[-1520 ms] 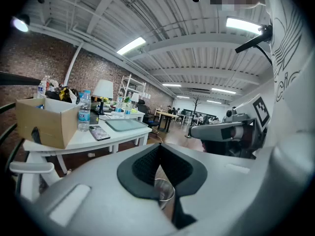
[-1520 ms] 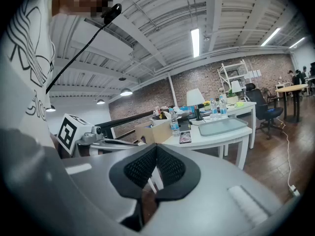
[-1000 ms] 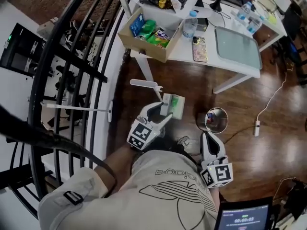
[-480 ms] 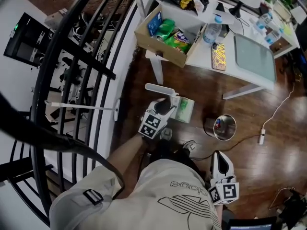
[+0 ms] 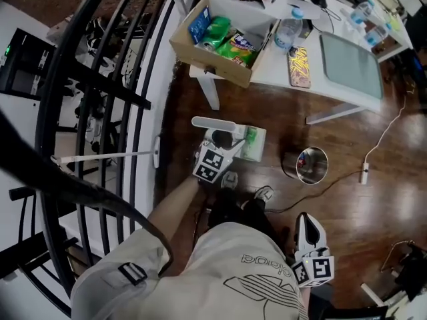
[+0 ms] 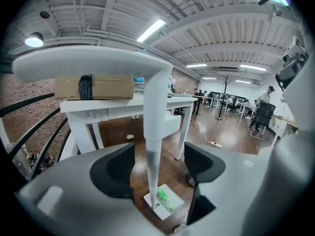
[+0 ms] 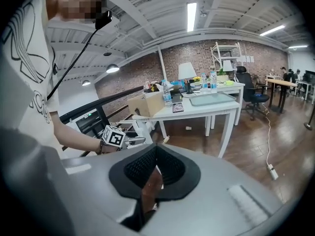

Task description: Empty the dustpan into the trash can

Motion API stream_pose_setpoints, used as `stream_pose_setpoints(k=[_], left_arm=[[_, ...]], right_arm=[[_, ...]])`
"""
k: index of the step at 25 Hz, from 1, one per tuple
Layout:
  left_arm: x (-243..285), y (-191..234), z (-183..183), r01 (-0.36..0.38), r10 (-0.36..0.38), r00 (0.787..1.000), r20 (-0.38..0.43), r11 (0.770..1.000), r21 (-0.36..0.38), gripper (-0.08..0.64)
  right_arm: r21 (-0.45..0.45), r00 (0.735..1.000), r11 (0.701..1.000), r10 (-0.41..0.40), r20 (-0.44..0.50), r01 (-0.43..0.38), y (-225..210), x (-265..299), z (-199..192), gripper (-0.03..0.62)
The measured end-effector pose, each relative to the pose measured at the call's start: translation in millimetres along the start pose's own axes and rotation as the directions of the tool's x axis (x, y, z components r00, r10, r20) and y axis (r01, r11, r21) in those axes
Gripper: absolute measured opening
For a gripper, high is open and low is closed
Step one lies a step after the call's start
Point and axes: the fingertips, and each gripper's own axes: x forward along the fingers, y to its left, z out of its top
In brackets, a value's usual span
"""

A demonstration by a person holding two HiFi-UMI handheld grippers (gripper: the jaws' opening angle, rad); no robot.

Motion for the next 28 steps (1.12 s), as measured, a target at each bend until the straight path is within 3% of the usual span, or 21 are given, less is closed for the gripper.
stream_pose_setpoints(k=[2, 3, 4, 7, 12, 19, 28], left_arm=[[8.9, 3.1, 6.7, -0.020, 0.019, 1.000, 0.004, 0.999, 0.047, 0.341], [11.6, 6.9, 9.6, -0.047, 0.047, 0.999, -0.003, 0.997, 0.068, 0.251], [13.5, 10.8, 12.1, -0.074, 0.076, 0.997, -0.013, 0.994, 0.083, 0.103], [18.8, 8.4, 15.6, -0.079, 0.083, 0.996, -0.041, 0.993, 0.085, 0.100], [19.8, -2.3, 15.9, -0.039, 0.039, 0.999, -0.033, 0.999, 0.009, 0.098], [11.1, -2.1, 28.2, -0.050, 0.049, 0.999, -0.011, 0.996, -0.077, 0.098], [-2.2, -17.0, 53.6, -0.022, 0.023, 0.999, 0.022, 0.997, -0.067, 0.098]], right_arm=[[0.015, 1.000, 1.000, -0.020, 0.000, 0.020, -4.3, -1.4, -2.0, 0.003], [0.019, 1.000, 0.999, -0.028, 0.000, 0.028, -6.1, -1.9, -2.5, 0.003], [0.020, 0.999, 0.999, -0.034, 0.000, 0.034, -7.3, -2.2, -2.5, 0.003], [0.023, 0.999, 0.999, -0.047, 0.003, 0.047, -9.6, -3.1, -0.9, 0.003], [0.027, 0.998, 0.998, -0.056, 0.006, 0.056, -13.9, -1.7, 2.0, 0.003], [0.050, 0.998, 0.997, -0.062, 0.013, 0.061, -21.2, 3.6, 2.9, 0.003], [0.085, 0.999, 0.996, -0.033, 0.020, 0.031, -35.1, 10.7, 1.3, 0.003]])
